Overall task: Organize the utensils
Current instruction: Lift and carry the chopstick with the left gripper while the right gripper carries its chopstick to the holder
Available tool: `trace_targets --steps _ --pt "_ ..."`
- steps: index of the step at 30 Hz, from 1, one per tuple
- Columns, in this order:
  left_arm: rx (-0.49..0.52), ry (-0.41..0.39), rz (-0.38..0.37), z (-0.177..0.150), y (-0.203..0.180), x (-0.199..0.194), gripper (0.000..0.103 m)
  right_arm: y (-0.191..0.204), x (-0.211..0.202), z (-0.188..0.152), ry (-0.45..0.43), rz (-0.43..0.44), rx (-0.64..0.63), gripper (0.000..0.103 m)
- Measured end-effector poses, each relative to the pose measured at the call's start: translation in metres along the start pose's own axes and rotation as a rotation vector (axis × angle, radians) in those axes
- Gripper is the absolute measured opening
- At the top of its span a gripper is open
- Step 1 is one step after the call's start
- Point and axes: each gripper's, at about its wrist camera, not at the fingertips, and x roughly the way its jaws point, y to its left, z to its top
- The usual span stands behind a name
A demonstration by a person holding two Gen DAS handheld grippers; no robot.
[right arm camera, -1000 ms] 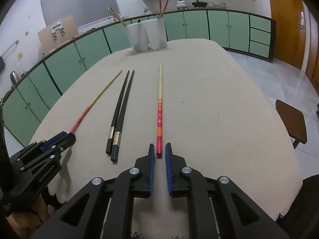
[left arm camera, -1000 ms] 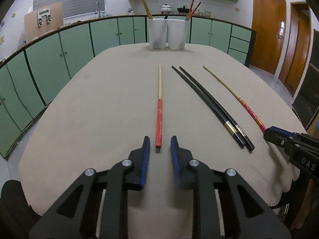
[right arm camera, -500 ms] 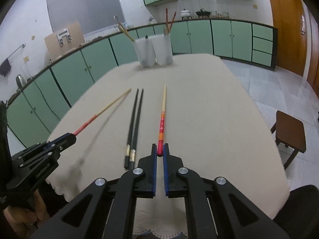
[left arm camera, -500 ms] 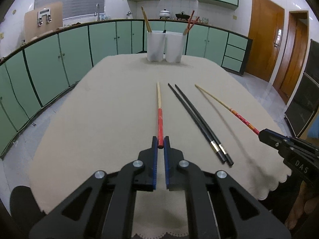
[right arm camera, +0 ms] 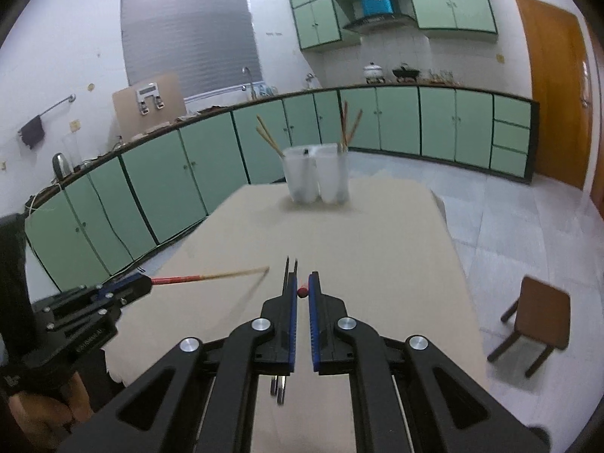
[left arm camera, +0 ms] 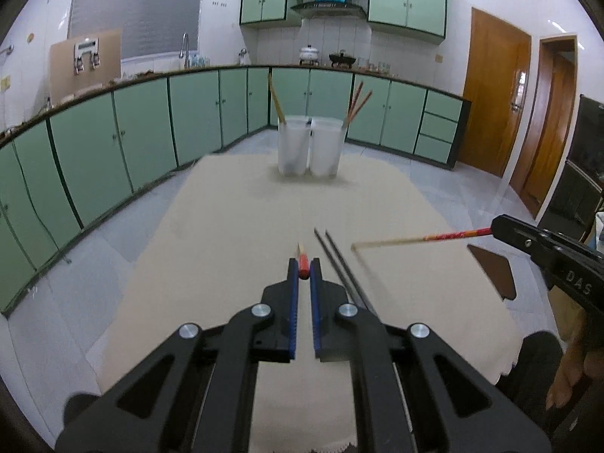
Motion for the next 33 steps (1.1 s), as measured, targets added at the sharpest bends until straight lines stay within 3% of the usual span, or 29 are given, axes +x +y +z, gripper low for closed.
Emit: trace_targets --steps 13,33 --pt "0.035 -0.034 -0.024 0.083 0.007 0.007 0.005 -0.002 0.043 0.076 0.088 0.034 -0.093 0.006" --pt "0.026 0.054 -0.083 0.14 0.034 0.049 0.005 0.008 0.094 0.155 0.25 0.094 -0.18 0.006"
